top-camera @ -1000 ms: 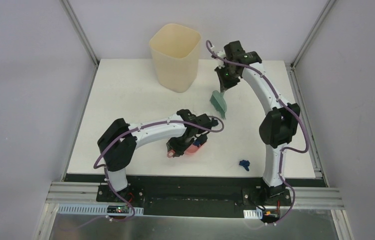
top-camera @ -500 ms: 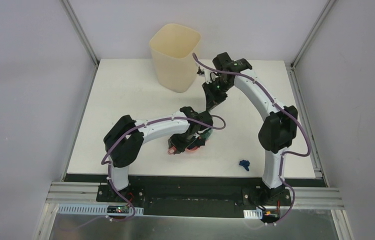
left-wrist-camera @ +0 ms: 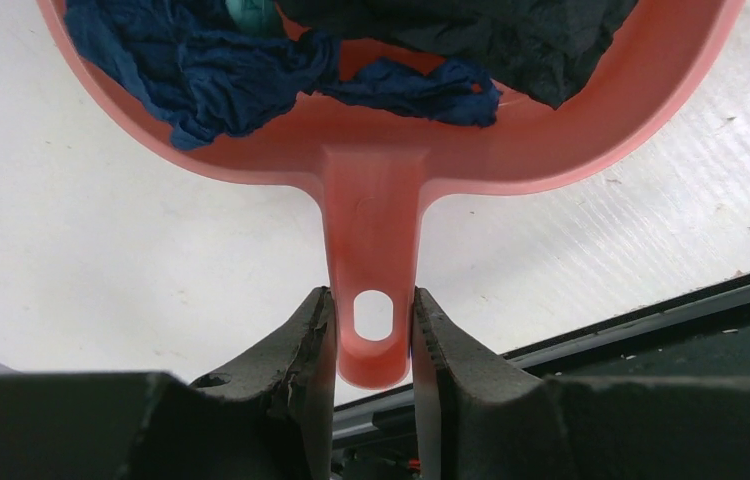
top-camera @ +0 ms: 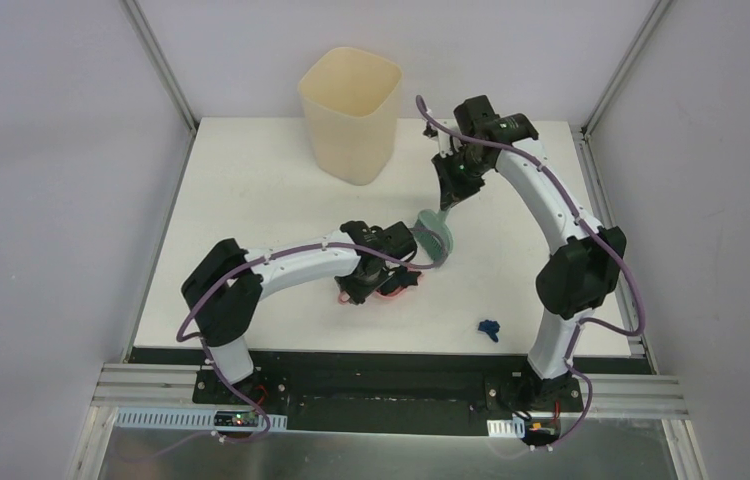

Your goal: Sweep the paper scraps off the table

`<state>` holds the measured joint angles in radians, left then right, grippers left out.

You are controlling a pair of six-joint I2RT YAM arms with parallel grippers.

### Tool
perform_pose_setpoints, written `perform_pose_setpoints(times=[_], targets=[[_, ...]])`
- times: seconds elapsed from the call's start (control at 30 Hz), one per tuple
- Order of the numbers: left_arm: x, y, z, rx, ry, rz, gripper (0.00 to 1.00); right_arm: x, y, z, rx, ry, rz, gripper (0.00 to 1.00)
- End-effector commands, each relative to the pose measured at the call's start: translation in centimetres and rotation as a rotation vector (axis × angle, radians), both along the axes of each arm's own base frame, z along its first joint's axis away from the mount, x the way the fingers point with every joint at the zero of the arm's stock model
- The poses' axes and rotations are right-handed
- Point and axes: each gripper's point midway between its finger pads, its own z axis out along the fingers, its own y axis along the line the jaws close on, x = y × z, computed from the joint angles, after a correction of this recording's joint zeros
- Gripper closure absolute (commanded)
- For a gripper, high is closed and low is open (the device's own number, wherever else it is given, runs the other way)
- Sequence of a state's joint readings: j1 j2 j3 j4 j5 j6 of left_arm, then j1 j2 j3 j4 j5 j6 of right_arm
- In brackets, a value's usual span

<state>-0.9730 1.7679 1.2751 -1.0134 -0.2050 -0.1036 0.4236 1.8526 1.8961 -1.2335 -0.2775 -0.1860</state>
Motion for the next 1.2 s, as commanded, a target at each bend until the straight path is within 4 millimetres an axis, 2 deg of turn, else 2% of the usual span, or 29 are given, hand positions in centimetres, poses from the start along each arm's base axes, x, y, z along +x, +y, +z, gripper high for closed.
perform_pose_setpoints(times=[0.0,0.27,0.5,0.7,0.8,1.0,1.17], targets=[[2.3,-1.5,2.8,-0.130,-0.140,-0.036,0.85,2.1,-1.6,2.5,-0.037,-0.137,-0.050,1.00],[3.1,-1.6,5.4,-0.145,-0.186,-0.049,0.85,3.2,-6.1,2.4,-0.033,-0.135,-0.183,1.00],[4.9,-1.8,9.6,-0.153,-0.263,-0.060,0.85,1.9,-7.7,2.1,0.227,-0.026,-0.267,1.00],[6.9,-1.3,12.0,-0.138,-0.307,-0.058,0.85,-1.5,-5.5,1.0,0.429,0.045,-0.161,1.00],[8.0,-0.8,13.5,-0.142,-0.339,-0.043,0.85,-2.3,-5.3,0.7,0.503,0.048,-0.144,1.00],[10.5,0.6,16.2,-0.167,-0.418,0.010,0.85,-2.2,-6.2,-0.9,0.556,0.028,-0.163,1.00],[12.4,1.4,18.6,-0.195,-0.477,0.059,0.85,-2.4,-5.9,-1.6,0.612,0.078,-0.157,1.00]])
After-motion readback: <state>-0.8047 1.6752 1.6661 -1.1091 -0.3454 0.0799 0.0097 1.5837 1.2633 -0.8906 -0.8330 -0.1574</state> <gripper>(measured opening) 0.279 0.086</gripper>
